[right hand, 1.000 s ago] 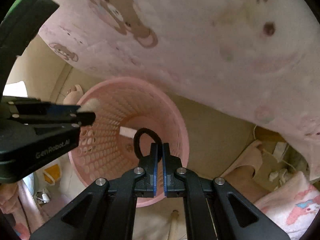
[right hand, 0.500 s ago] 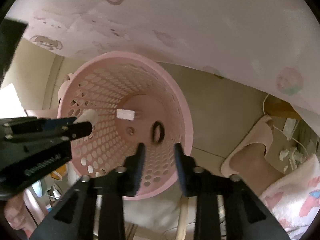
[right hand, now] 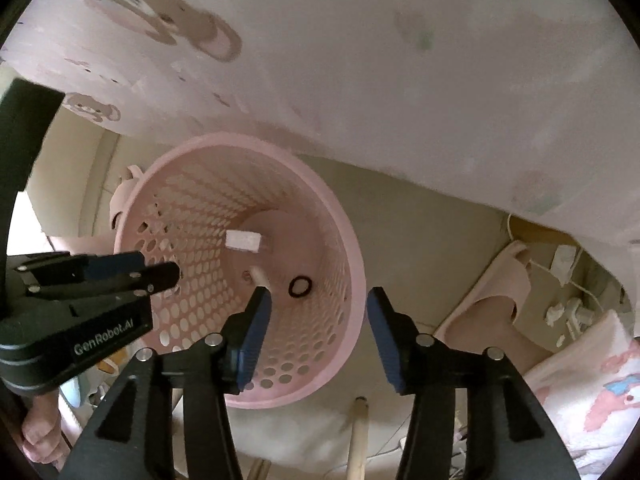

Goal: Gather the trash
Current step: 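Open the right gripper then the left gripper to drop both items, then move both open grippers back above the chair seat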

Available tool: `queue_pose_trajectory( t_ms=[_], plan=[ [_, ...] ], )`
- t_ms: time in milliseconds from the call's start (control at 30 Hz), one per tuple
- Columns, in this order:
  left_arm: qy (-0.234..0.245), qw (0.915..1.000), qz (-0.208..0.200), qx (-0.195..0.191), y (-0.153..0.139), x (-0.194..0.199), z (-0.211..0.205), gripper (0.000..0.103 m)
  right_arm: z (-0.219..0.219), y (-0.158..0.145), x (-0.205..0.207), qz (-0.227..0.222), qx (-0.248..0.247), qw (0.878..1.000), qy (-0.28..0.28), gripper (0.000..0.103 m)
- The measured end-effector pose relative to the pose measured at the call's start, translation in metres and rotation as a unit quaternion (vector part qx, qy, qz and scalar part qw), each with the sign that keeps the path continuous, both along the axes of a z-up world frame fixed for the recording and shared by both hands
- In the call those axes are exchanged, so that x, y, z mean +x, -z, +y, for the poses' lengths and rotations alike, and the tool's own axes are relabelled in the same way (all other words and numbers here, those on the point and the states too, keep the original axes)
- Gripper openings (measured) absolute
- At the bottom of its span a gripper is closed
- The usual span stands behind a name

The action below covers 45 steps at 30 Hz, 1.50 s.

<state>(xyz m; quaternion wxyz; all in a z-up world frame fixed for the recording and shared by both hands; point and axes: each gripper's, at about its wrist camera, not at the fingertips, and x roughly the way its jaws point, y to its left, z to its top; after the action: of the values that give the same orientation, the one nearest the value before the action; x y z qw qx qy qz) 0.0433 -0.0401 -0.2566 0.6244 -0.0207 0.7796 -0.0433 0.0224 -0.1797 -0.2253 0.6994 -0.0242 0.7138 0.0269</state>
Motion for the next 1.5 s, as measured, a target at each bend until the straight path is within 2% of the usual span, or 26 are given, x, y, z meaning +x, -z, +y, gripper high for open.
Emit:
queue_pose_trajectory(
  t_ms=[133, 233, 333, 433, 533, 633, 833, 1033, 1133, 1233, 1500],
  plan=[
    [-0.002, 0.9988, -0.049, 0.002, -0.03, 0.007, 0.003, 0.048, 0.003, -0.023, 0.0, -0.035, -0.003, 0.999, -0.005, 0.053],
    [0.017, 0.9936, -0.108, 0.03, -0.058, 0.01, 0.003, 0.053, 0.003, -0.043, -0.001, -0.056, 0.009, 0.998, -0.004, 0.054],
    [0.009, 0.9869, -0.161, 0.007, -0.085, 0.012, 0.005, 0.056, -0.002, -0.066, -0.004, -0.078, 0.037, 0.996, 0.009, 0.055],
    [0.002, 0.9772, -0.212, -0.01, -0.112, 0.013, 0.008, 0.057, -0.007, -0.091, -0.005, -0.123, 0.034, 0.992, 0.015, 0.057],
    [0.012, 0.964, -0.266, -0.003, -0.136, 0.014, 0.006, 0.06, -0.008, -0.114, -0.005, -0.171, 0.024, 0.985, 0.012, 0.058],
    [0.024, 0.9531, -0.301, 0.01, -0.15, 0.013, 0.002, 0.061, -0.006, -0.132, -0.005, -0.205, 0.021, 0.978, 0.008, 0.06],
    [-0.002, 0.9405, -0.34, -0.007, -0.171, 0.008, 0.012, 0.061, -0.007, -0.16, -0.012, -0.253, 0.037, 0.967, 0.005, 0.06],
    [-0.008, 0.9149, -0.403, 0.008, -0.194, 0.002, 0.016, 0.064, -0.009, -0.184, -0.018, -0.32, 0.022, 0.947, -0.002, 0.06],
    [-0.008, 0.9038, -0.428, -0.004, -0.202, 0.003, 0.013, 0.07, -0.012, -0.191, -0.02, -0.341, 0.019, 0.94, 0.001, 0.061],
    [-0.022, 0.8949, -0.446, 0.007, -0.203, 0.01, 0.009, 0.075, -0.017, -0.196, -0.016, -0.354, 0.016, 0.935, 0.005, 0.061],
    [-0.036, 0.8986, -0.437, 0.008, -0.204, 0.02, 0.01, 0.077, -0.029, -0.201, -0.003, -0.366, 0.013, 0.93, 0.012, 0.061]
  ],
)
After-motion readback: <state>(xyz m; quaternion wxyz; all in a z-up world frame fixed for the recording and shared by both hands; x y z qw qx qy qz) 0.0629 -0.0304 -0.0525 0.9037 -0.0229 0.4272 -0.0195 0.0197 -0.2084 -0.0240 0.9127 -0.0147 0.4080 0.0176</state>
